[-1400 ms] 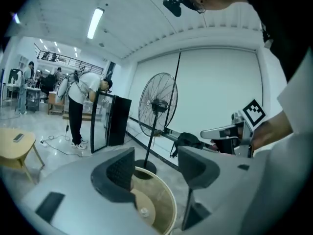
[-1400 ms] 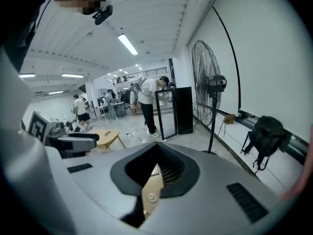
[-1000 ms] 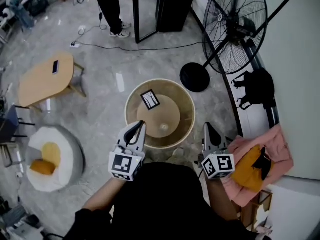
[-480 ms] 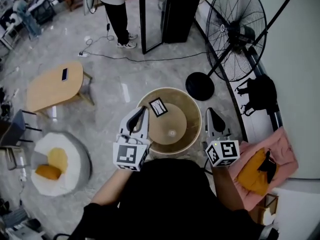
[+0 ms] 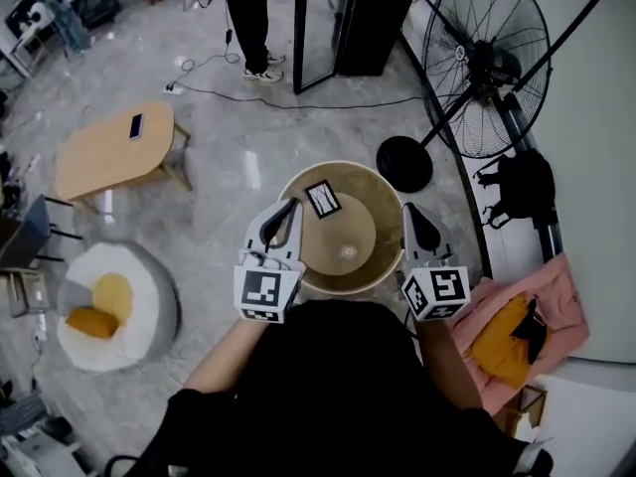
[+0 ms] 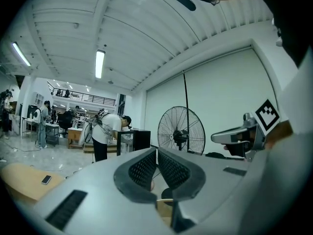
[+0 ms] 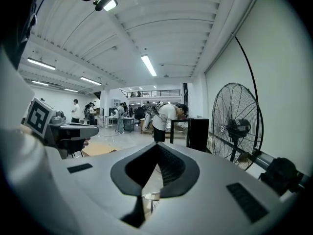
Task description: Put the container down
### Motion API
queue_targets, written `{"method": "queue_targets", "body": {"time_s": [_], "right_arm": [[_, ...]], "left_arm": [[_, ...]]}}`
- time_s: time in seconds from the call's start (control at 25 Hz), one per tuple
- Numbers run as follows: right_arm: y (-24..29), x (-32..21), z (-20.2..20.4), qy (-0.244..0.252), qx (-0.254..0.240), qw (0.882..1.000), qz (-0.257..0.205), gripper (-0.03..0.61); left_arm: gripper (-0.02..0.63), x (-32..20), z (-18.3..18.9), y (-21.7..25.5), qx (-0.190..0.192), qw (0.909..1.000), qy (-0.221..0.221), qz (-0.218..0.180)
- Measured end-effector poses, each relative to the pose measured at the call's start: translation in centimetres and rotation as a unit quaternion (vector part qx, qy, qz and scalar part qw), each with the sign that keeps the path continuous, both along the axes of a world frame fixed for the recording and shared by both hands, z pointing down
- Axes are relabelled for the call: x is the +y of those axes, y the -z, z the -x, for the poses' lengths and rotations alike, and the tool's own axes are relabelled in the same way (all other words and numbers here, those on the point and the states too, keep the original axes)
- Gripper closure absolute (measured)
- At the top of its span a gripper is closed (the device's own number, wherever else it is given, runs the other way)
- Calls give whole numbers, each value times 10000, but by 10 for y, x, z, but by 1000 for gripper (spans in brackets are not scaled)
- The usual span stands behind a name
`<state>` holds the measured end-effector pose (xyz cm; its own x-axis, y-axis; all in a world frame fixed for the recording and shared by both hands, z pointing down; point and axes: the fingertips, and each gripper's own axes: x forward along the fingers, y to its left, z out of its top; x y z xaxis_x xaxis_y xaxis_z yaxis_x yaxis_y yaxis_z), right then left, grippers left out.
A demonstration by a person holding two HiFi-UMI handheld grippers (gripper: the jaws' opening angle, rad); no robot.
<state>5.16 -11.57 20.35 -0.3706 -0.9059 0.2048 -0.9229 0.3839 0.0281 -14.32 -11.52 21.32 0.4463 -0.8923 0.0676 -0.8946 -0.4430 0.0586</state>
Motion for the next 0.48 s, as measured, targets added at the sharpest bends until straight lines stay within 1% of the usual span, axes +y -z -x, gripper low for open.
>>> {"method": "queue_targets", "body": {"time_s": [0.16,0.48], "right_arm": [[-6,2,15,-46,62,9999,75,557],[-15,11,46,151,3,9999,65,557]], "left_arm": [[584,8,11,-7,73,9999,84,65],[584,25,37,-15,47,9997,222,110]]}}
